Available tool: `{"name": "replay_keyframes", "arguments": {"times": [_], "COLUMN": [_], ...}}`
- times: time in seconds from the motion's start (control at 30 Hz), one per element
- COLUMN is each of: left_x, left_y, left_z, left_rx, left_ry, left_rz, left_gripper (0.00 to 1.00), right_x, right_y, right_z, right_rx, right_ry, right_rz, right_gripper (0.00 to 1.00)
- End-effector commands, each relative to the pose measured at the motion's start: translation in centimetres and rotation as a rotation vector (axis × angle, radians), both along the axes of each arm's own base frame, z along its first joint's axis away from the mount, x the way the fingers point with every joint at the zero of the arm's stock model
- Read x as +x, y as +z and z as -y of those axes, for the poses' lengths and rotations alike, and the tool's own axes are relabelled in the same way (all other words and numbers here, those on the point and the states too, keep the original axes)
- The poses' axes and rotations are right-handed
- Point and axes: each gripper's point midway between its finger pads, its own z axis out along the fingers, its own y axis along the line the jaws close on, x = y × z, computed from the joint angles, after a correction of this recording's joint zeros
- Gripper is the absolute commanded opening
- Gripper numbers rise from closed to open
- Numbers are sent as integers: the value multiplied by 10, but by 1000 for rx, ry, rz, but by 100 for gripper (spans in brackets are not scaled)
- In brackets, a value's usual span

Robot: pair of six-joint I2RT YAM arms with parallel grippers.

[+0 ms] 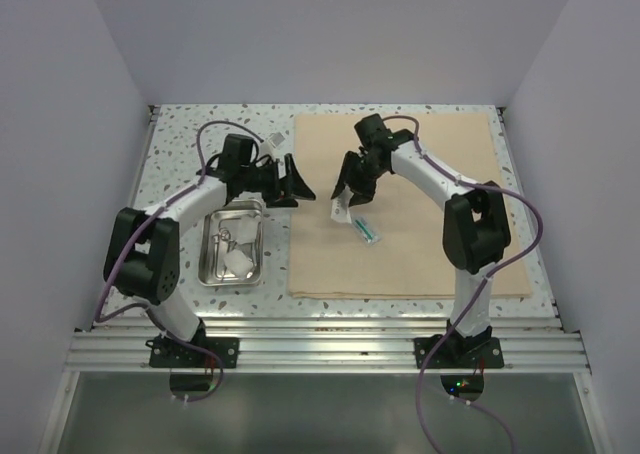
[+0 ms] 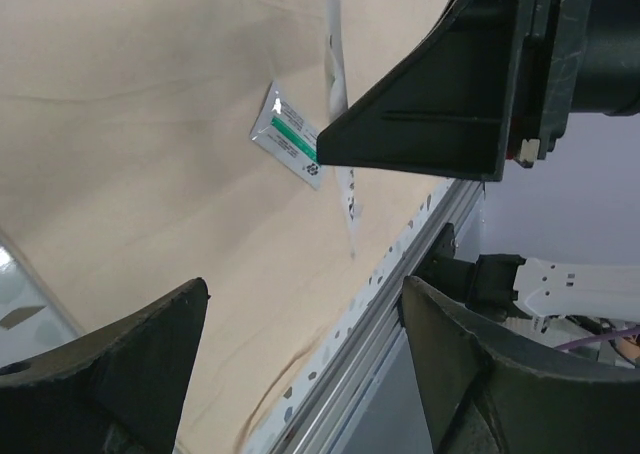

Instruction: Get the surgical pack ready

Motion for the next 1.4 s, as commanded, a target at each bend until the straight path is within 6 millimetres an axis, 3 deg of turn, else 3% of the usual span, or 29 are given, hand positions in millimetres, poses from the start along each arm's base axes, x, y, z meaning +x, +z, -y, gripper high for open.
{"name": "replay_keyframes", "arguments": {"times": [0.0,0.23,0.33,0.4,0.53,0.57,0.63,0.73,0.83,0.87,0.93,0.97,1.0,1.03,1.17,1.37], "left_x": [11,6,4,5,9,10,15,15,10,-5,-12,-29,-34,-44,-71,-84], "left_y": [24,15,7,2,-1,-3,-6,-12,-19,-21,-26,-25,-29,-22,-34,-50], "left_z": [35,53,56,56,57,55,48,23,-27,-42,-75,-88,-102,-113,-126,-149], "left_rx": [-88,-124,-115,-111,-96,-78,-21,102,157,175,223,254,304,321,357,409], "left_ry": [-73,-123,-132,-133,-136,-142,-126,-98,-6,18,84,97,132,161,180,242], "left_rz": [64,29,-7,-22,-19,-18,3,23,-20,-48,-58,-62,-70,-68,-110,-161], "left_gripper": [82,80,75,67,28,15,0,0,0,0,0,0,0,0,0,0], "right_x": [6,2,1,0,-4,-6,-6,0,9,14,14,12,13,11,3,-9], "right_y": [46,54,57,58,57,58,56,58,59,59,55,50,46,43,20,-18], "right_z": [-27,-38,-40,-44,-45,-45,-41,-30,-9,-1,16,23,32,36,46,66], "right_rx": [150,182,199,205,209,211,185,134,76,56,9,-13,-37,-54,-108,-222], "right_ry": [-63,-61,-59,-49,-32,-22,-5,16,17,13,31,40,64,79,152,257], "right_rz": [71,73,78,77,65,63,67,95,119,132,126,108,110,108,91,10], "right_gripper": [52,52,52,52,55,57,62,74,83,85,88,89,89,89,89,86]}}
